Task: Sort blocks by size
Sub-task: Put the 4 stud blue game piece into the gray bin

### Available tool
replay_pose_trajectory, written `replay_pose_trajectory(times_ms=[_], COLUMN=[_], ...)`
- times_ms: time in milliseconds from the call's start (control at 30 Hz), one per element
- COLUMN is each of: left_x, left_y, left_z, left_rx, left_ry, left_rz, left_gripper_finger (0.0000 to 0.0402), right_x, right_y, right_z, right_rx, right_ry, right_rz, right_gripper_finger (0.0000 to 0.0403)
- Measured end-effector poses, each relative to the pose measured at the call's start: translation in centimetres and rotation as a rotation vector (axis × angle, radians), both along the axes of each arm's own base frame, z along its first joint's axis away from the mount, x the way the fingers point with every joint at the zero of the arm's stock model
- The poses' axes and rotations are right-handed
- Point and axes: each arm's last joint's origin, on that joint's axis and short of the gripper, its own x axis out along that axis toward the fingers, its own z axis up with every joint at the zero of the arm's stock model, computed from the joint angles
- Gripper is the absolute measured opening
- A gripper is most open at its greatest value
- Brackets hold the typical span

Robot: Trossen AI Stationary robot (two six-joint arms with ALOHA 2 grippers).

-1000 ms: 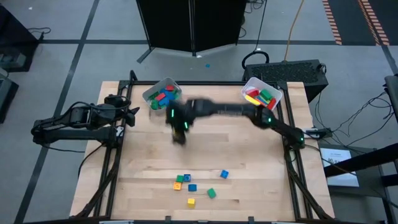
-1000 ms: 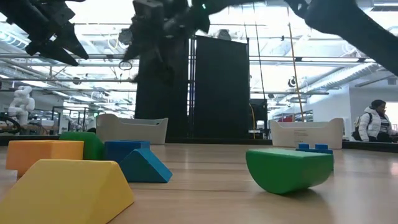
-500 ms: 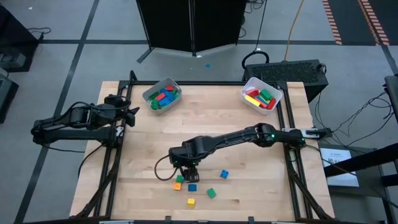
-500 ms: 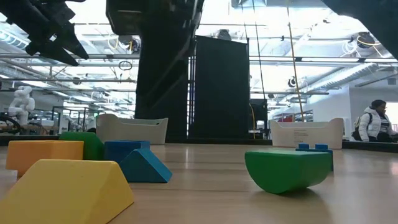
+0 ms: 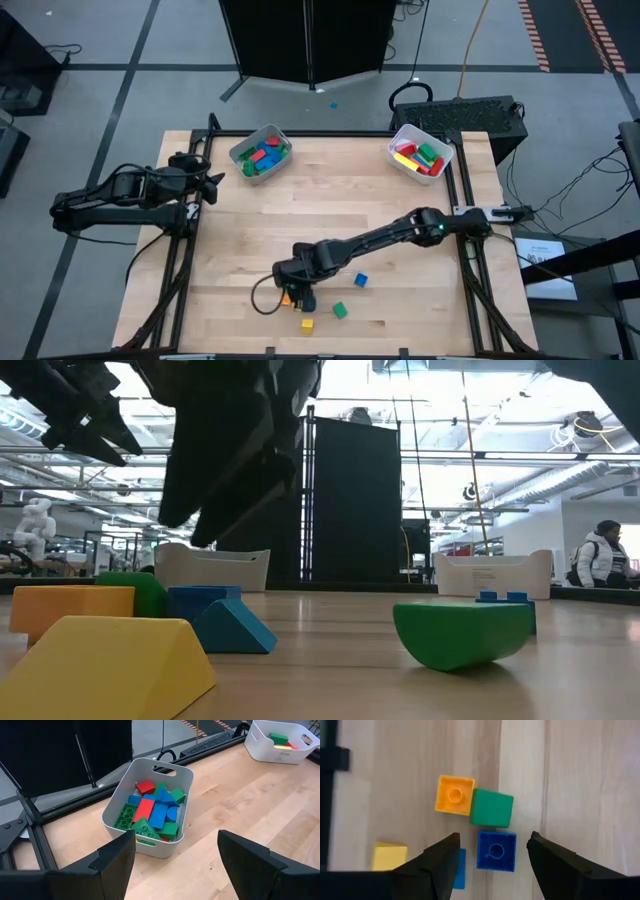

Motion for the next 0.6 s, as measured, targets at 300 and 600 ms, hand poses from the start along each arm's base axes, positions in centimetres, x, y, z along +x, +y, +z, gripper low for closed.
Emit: replay_pose_trajectory(times_ms=[300, 600], left_x=[0.0, 0.0], left_y=[0.0, 0.0], left_z=[0.0, 0.0], left_rx=[-0.001, -0.002], left_ry=[0.0, -0.001], left_rz=[0.0, 0.001], left_gripper_finger=[0.0281, 0.0281], right_x=[-0.2, -1.2], right_y=[0.8, 1.2], right_z=[-1.9, -5.1], right_rx=[0.018, 0.019], right_ry=[-0.004, 0.032], right_rz=[-0.09, -0.223], right_gripper_finger=[0.0224, 0.0224])
